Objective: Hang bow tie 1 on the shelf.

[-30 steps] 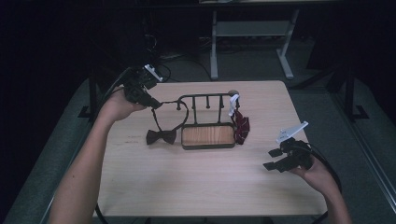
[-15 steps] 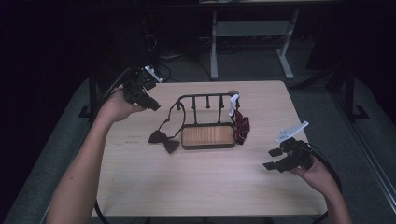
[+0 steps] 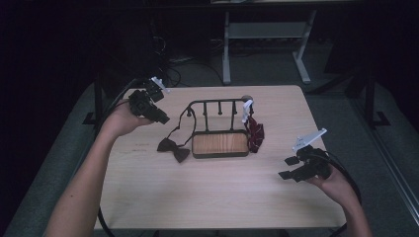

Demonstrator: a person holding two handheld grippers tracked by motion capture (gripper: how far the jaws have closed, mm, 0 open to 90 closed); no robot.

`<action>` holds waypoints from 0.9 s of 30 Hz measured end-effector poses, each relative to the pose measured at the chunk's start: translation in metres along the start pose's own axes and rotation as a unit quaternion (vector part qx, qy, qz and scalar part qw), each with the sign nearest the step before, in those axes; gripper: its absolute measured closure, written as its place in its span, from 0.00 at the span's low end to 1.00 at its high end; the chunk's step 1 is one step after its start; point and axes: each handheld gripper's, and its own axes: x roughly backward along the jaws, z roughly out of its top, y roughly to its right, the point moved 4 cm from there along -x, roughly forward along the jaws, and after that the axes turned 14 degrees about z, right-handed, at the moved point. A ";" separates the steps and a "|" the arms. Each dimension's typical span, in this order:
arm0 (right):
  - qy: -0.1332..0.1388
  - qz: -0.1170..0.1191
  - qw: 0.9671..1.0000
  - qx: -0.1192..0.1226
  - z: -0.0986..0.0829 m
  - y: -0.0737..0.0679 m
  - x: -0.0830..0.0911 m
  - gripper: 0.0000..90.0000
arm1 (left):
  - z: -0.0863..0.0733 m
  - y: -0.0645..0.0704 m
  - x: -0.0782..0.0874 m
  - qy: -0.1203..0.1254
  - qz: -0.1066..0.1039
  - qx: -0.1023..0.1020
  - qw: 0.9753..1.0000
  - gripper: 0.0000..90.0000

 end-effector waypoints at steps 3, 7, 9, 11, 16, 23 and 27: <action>0.002 -0.005 1.000 -0.002 0.000 0.000 0.001 0.39 | -0.002 0.002 0.000 0.002 0.000 0.001 1.000 0.79; 0.005 -0.009 1.000 -0.006 -0.001 0.002 0.001 0.39 | -0.005 0.004 -0.001 0.005 0.000 0.000 1.000 0.76; 0.005 -0.010 1.000 -0.006 -0.001 0.002 0.002 0.39 | -0.006 0.005 -0.001 0.004 0.002 0.001 1.000 0.75; 0.006 -0.012 1.000 -0.004 -0.001 0.002 0.002 0.39 | -0.007 0.006 -0.001 0.008 0.001 0.002 1.000 0.75; 0.008 -0.014 1.000 -0.003 -0.001 0.002 0.003 0.39 | -0.011 0.009 0.000 0.011 0.000 0.002 1.000 0.73; 0.008 -0.019 1.000 -0.009 -0.001 0.003 0.003 0.36 | -0.020 0.013 0.000 0.015 -0.005 0.002 1.000 0.72; 0.009 -0.019 1.000 -0.009 -0.001 0.004 0.004 0.36 | -0.025 0.015 0.000 0.016 -0.006 0.003 1.000 0.69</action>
